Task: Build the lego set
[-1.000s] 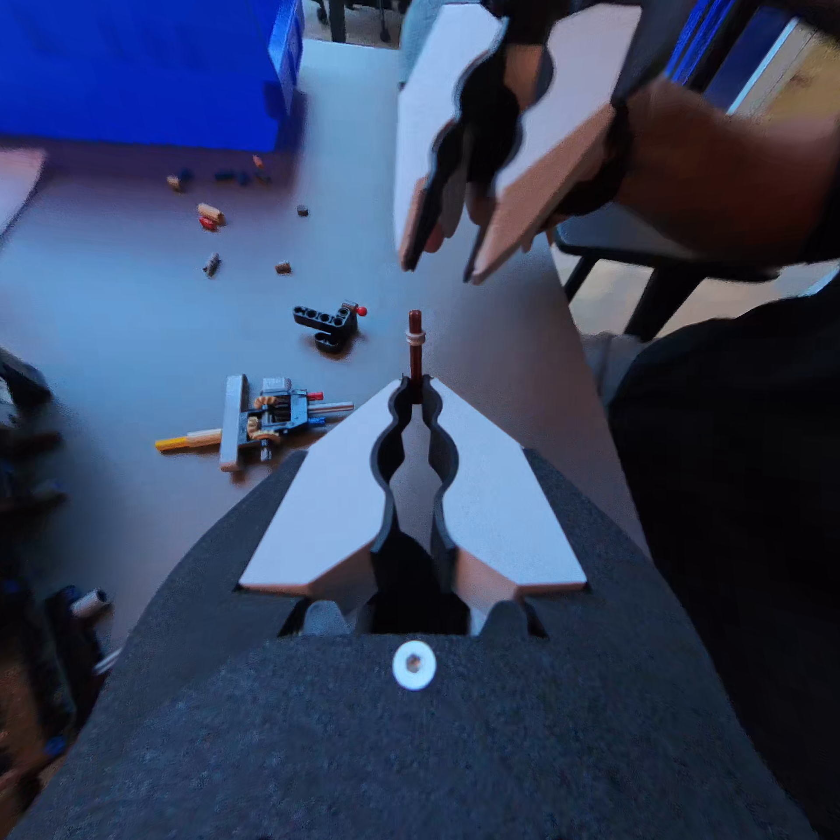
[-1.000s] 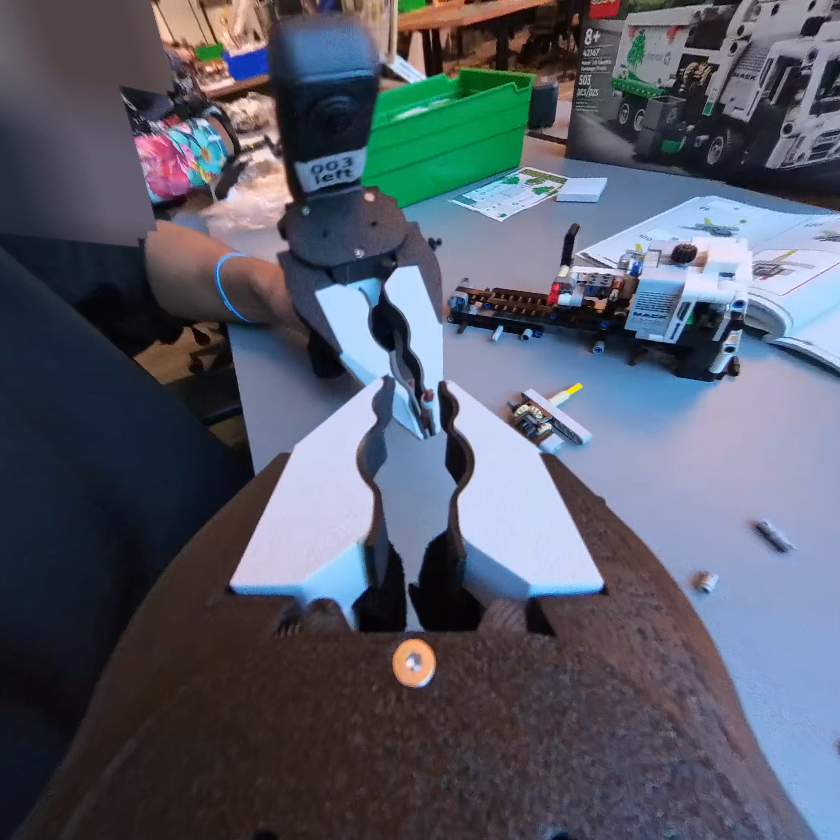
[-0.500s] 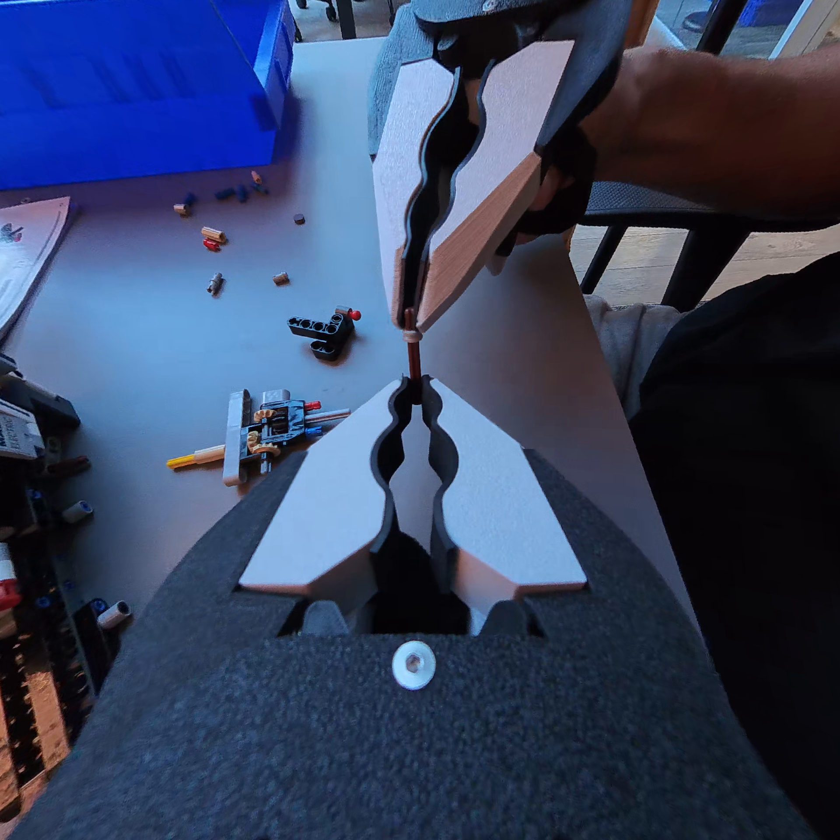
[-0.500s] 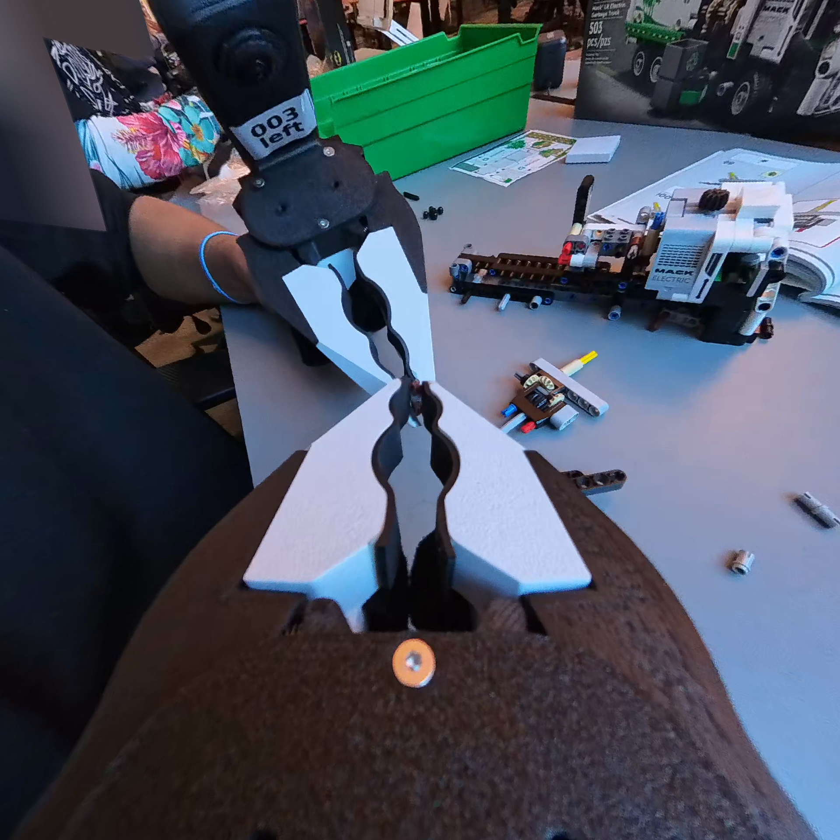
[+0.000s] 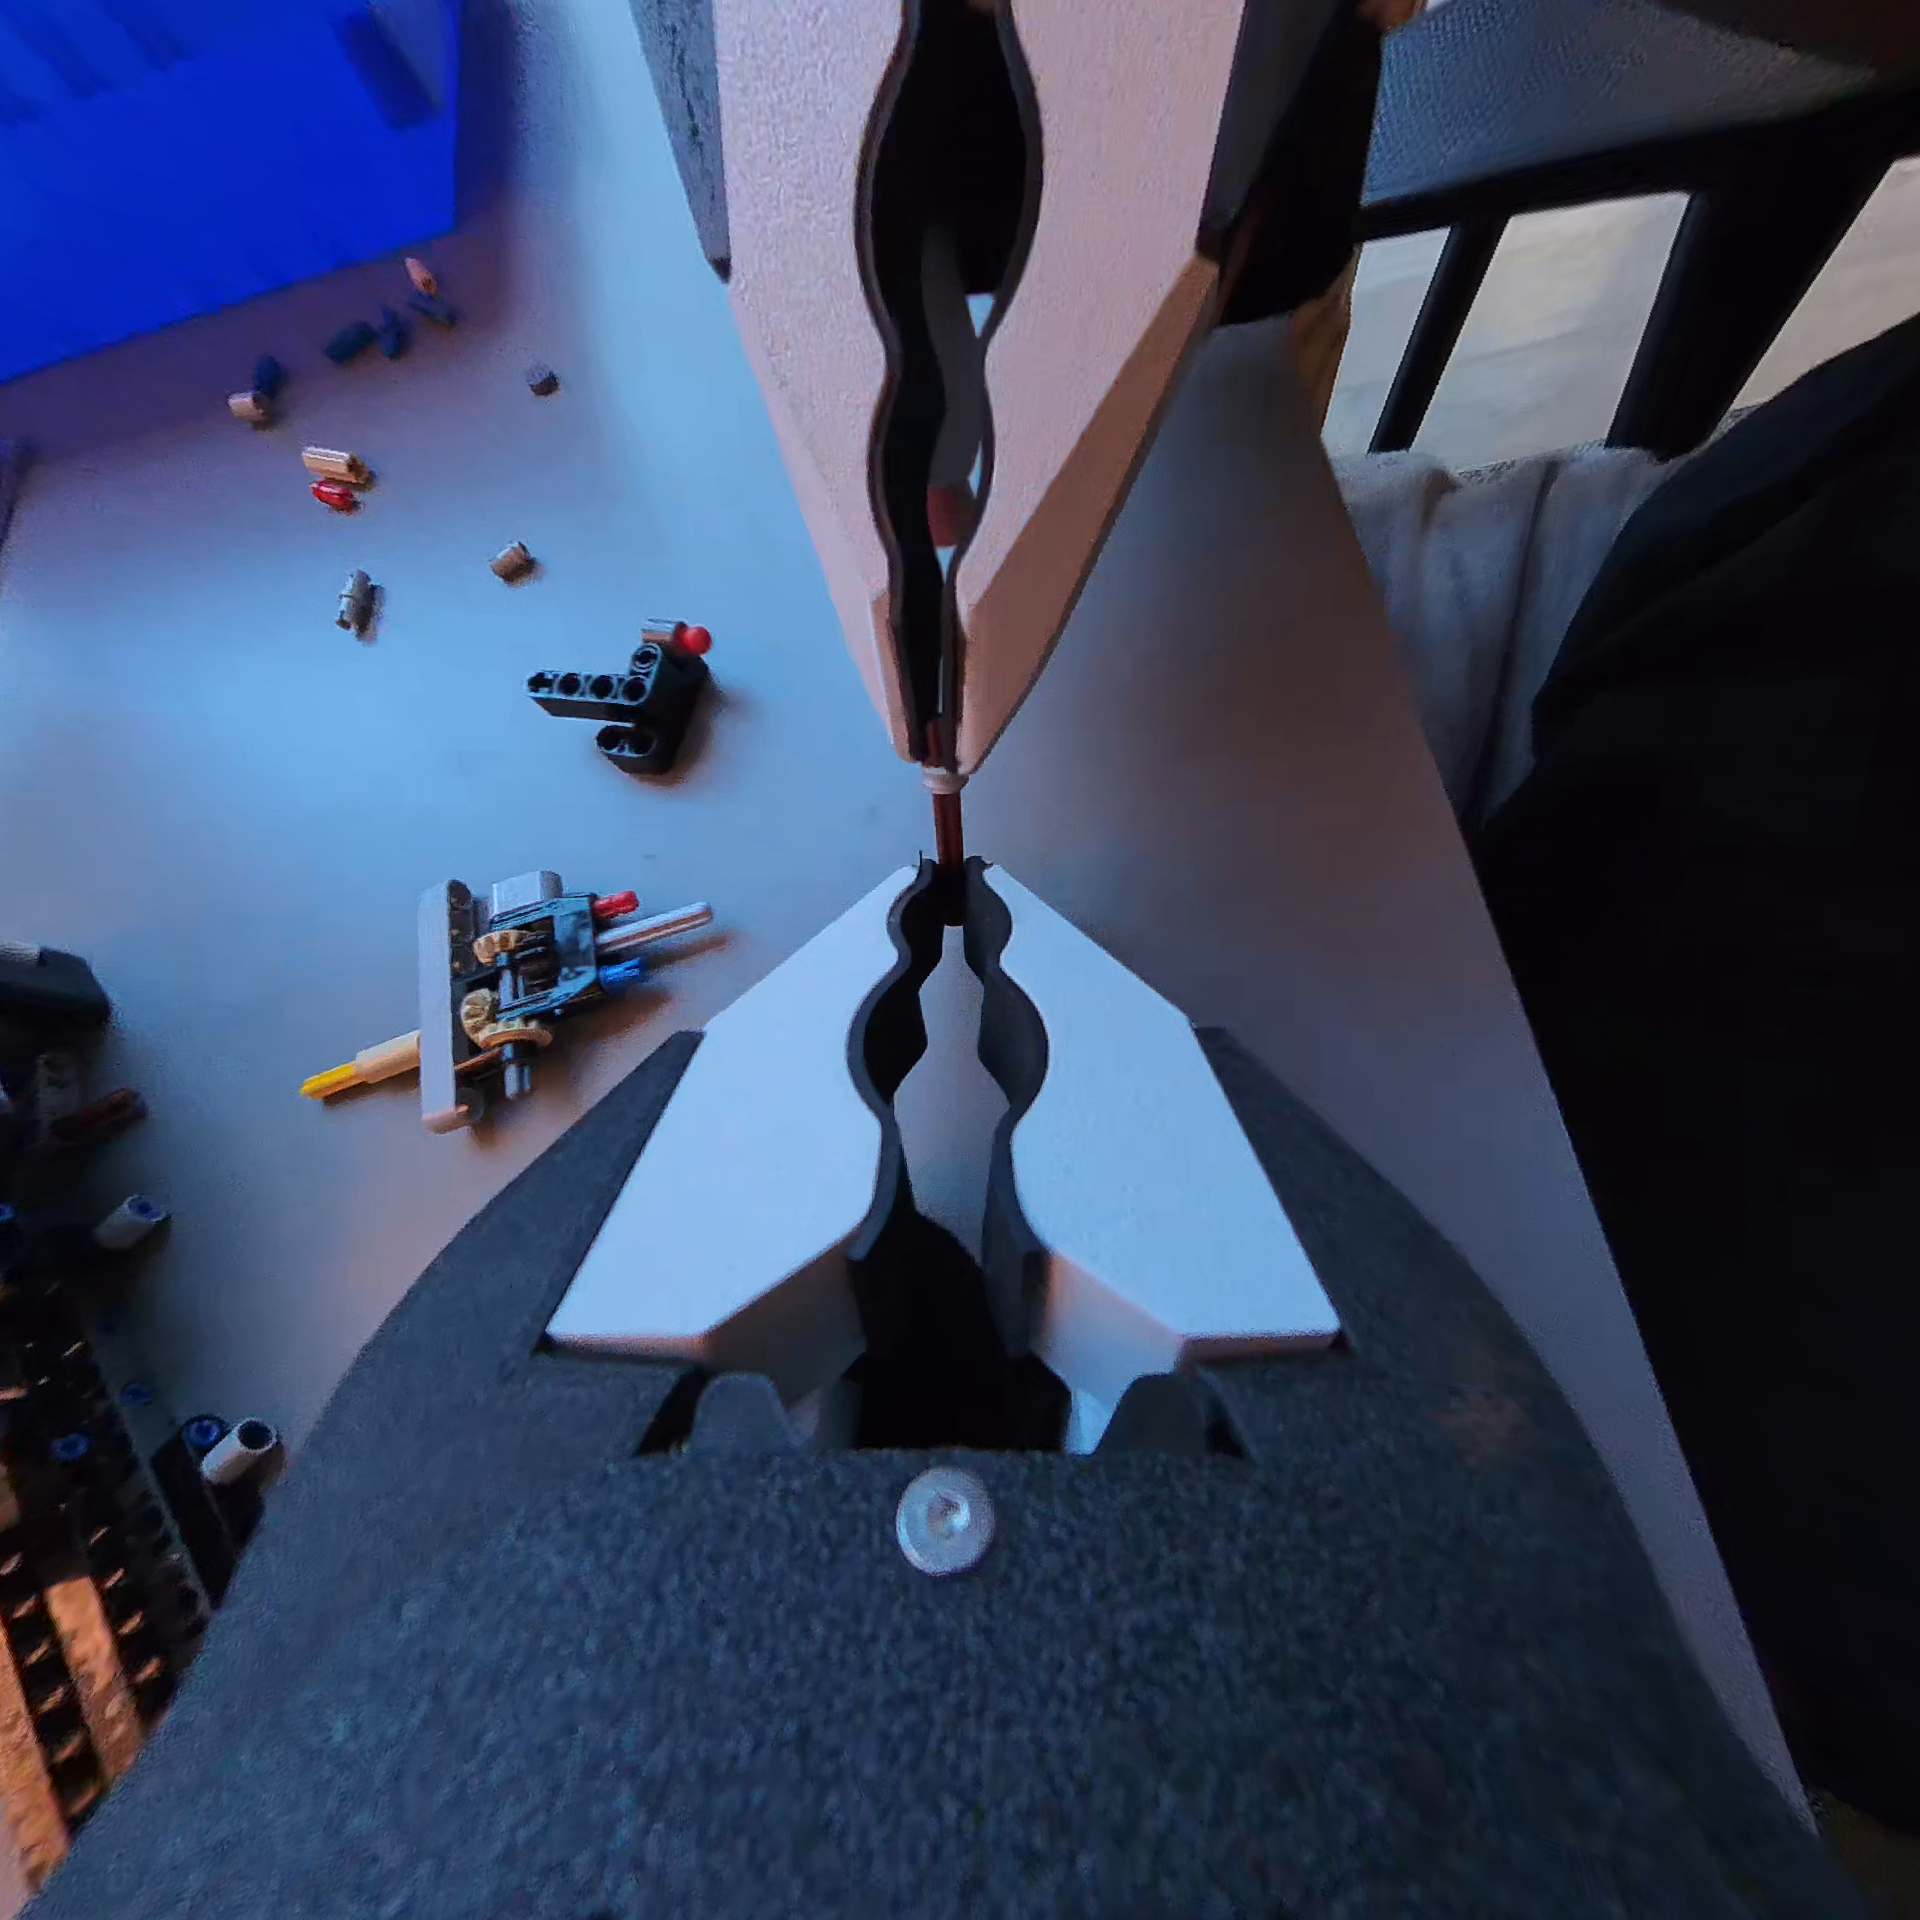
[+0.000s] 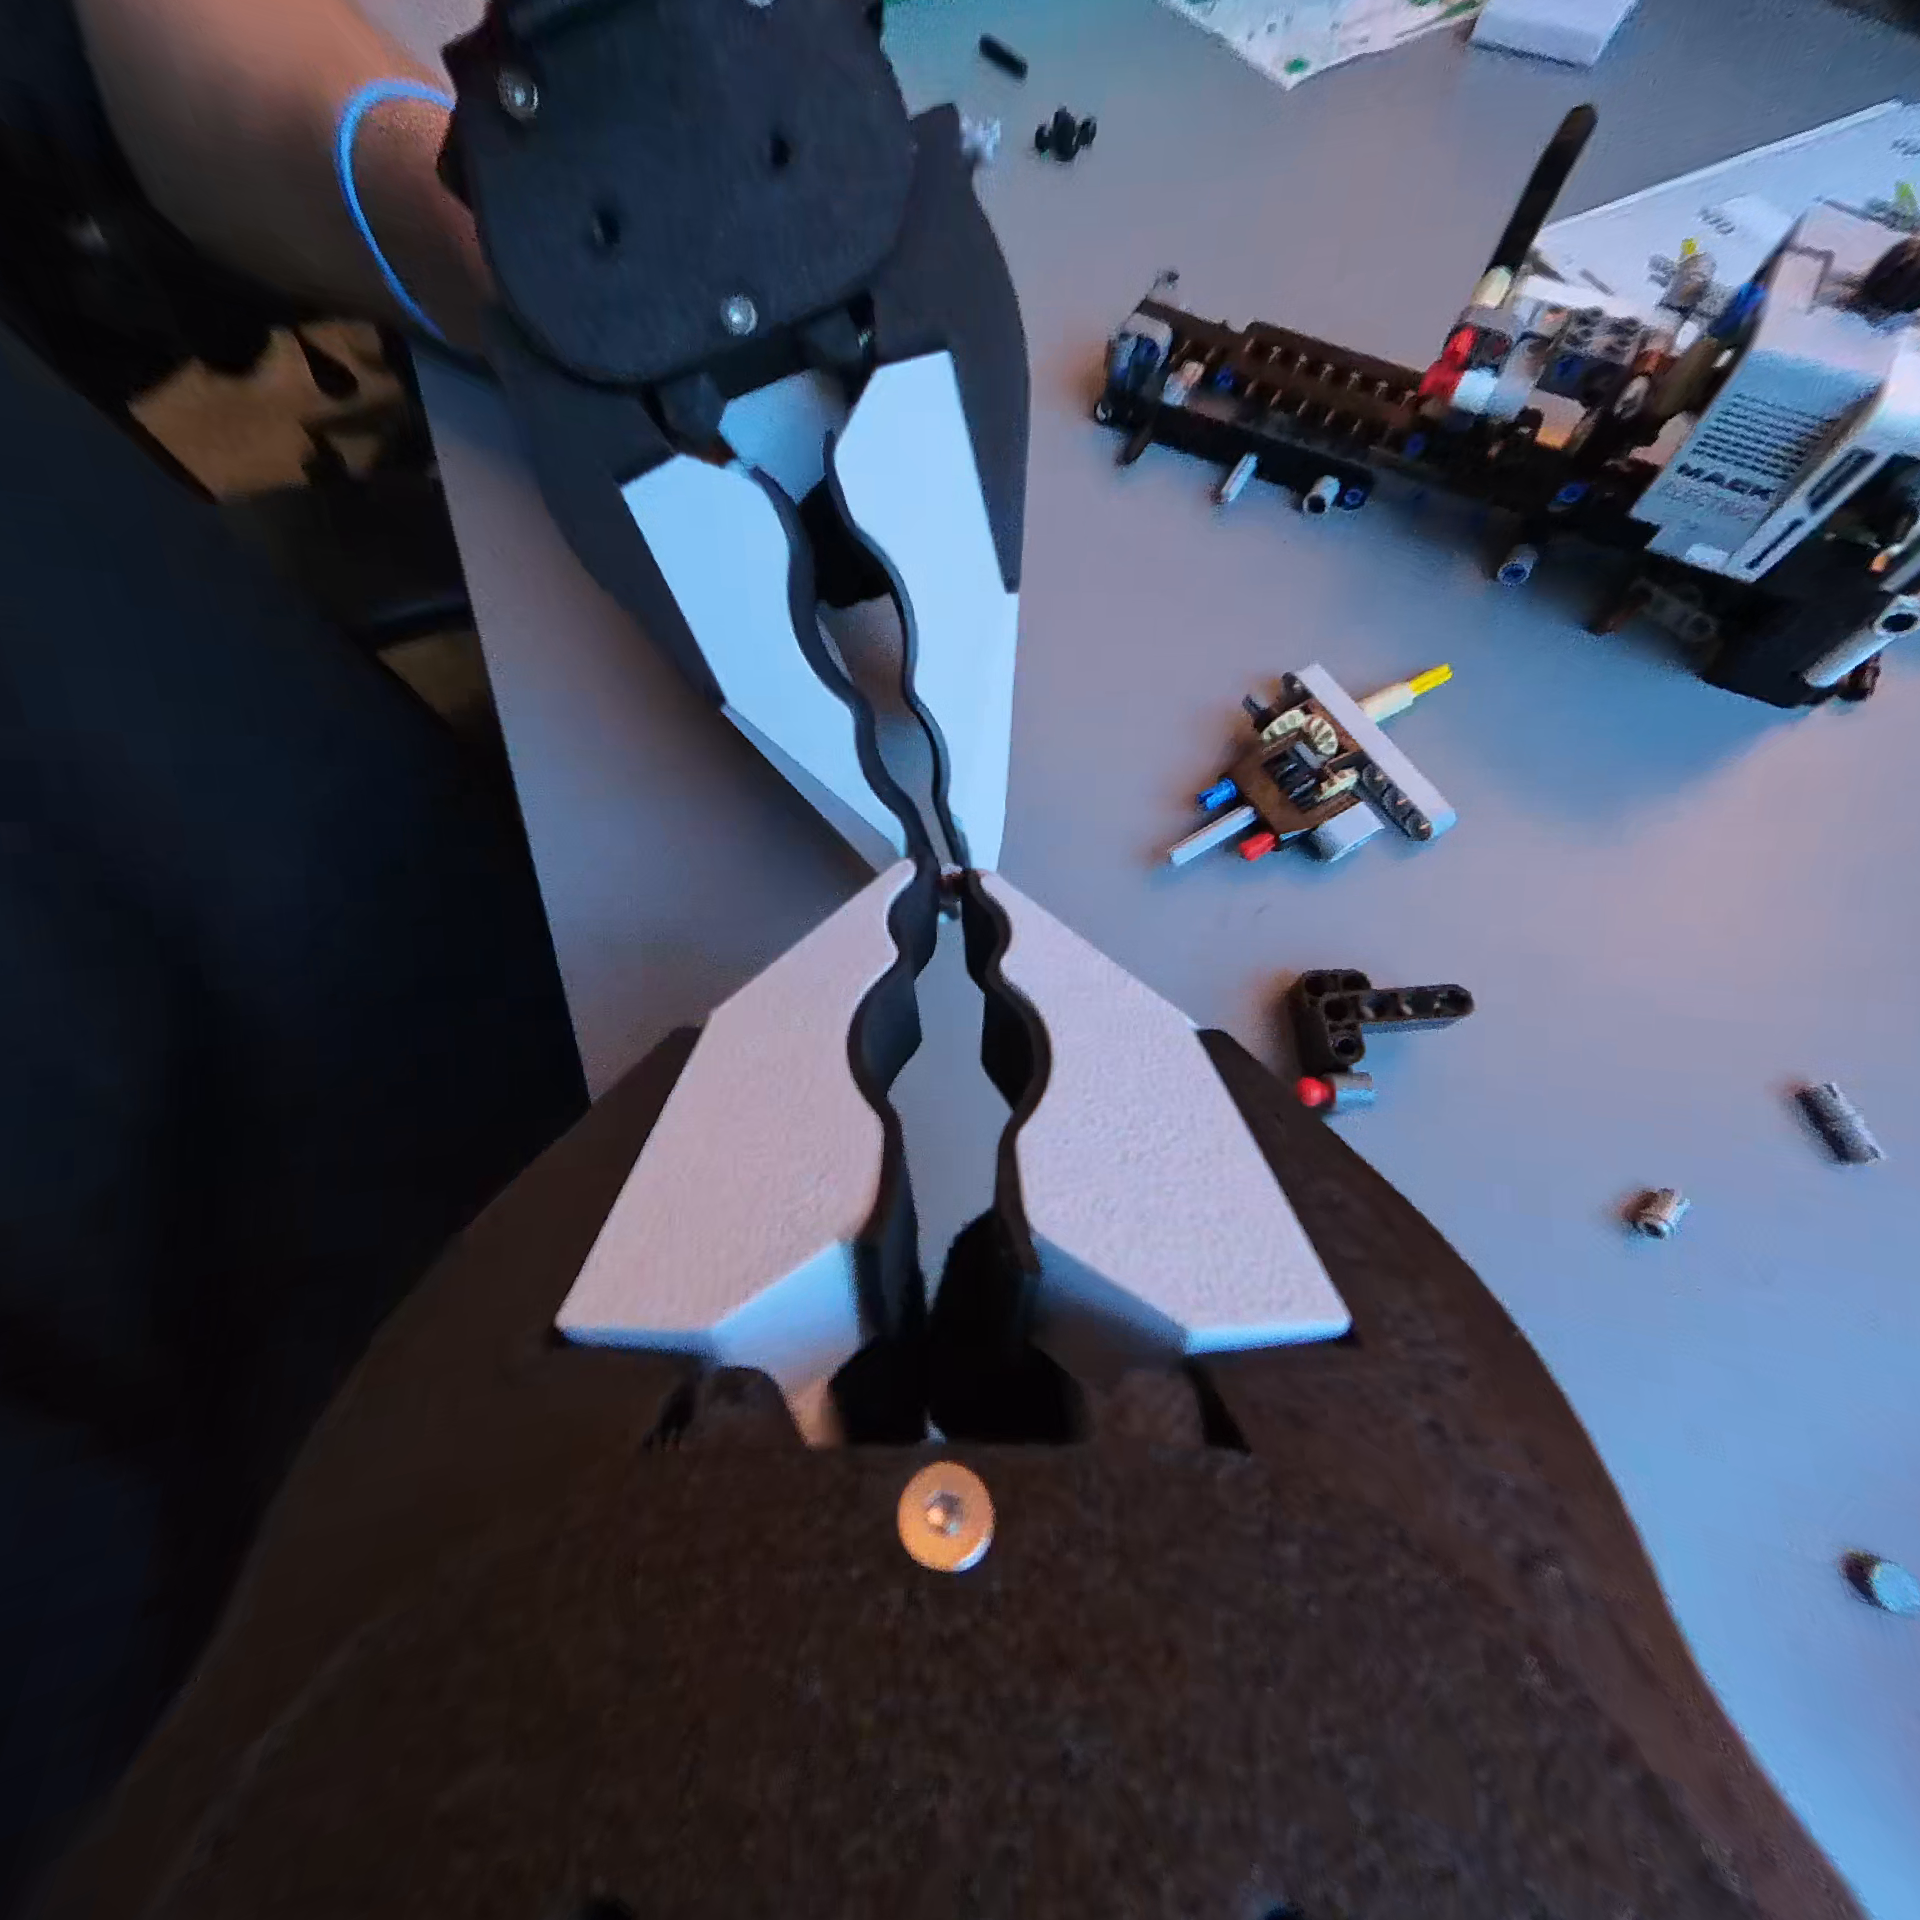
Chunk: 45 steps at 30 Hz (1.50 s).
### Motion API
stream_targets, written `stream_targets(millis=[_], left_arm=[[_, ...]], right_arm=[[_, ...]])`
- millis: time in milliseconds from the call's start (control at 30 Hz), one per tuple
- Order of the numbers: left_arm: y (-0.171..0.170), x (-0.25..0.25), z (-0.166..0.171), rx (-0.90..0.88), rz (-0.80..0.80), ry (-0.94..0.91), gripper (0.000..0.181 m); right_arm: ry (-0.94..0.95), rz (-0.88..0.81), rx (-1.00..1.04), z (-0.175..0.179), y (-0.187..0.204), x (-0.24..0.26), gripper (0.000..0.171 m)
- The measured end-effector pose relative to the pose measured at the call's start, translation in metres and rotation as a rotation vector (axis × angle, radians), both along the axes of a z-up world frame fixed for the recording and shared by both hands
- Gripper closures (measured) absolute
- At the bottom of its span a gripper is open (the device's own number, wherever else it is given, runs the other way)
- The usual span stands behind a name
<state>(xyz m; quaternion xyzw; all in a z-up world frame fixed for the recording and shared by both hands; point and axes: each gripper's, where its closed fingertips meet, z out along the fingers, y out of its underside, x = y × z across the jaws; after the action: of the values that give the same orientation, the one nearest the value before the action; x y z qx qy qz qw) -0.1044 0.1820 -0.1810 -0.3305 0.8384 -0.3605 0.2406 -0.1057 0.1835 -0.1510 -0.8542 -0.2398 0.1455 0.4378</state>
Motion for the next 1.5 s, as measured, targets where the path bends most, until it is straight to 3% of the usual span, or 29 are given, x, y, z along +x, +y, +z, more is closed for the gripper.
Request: stream_targets(millis=[267, 667, 800, 833, 900, 1033, 1233, 1500], left_arm=[[-0.001, -0.002, -0.008, 0.041, -0.013, 0.031, 0.181], [0.004, 0.002, 0.001, 0.015, 0.021, -0.016, 0.181], [-0.013, 0.001, 0.033, -0.160, -0.029, -0.140, 0.181], [-0.015, 0.002, 0.037, -0.141, -0.019, -0.172, 0.181], [0.001, 0.004, 0.038, -0.091, 0.029, -0.215, 0.181], [0.034, 0.010, 0.046, -0.182, 0.116, -0.201, 0.181], [0.034, 0.007, 0.038, -0.126, 0.106, -0.193, 0.181], [0.120, -0.017, 0.086, -0.147, 0.475, -0.345, 0.181]], right_arm=[[-0.096, 0.039, -0.047, -0.010, -0.003, 0.000, 0.167], [-0.055, 0.048, -0.037, -0.008, 0.000, 0.003, 0.168], [-0.098, 0.099, -0.079, -0.037, 0.003, -0.012, 0.171], [-0.102, 0.103, 0.007, -0.025, 0.008, -0.018, 0.171], [-0.084, 0.027, 0.031, -0.014, 0.010, 0.002, 0.171], [-0.110, -0.031, 0.001, -0.017, 0.004, 0.025, 0.171], [-0.060, -0.145, 0.058, -0.004, 0.009, 0.050, 0.171], [0.160, -0.293, 0.159, 0.019, 0.004, 0.065, 0.171]])
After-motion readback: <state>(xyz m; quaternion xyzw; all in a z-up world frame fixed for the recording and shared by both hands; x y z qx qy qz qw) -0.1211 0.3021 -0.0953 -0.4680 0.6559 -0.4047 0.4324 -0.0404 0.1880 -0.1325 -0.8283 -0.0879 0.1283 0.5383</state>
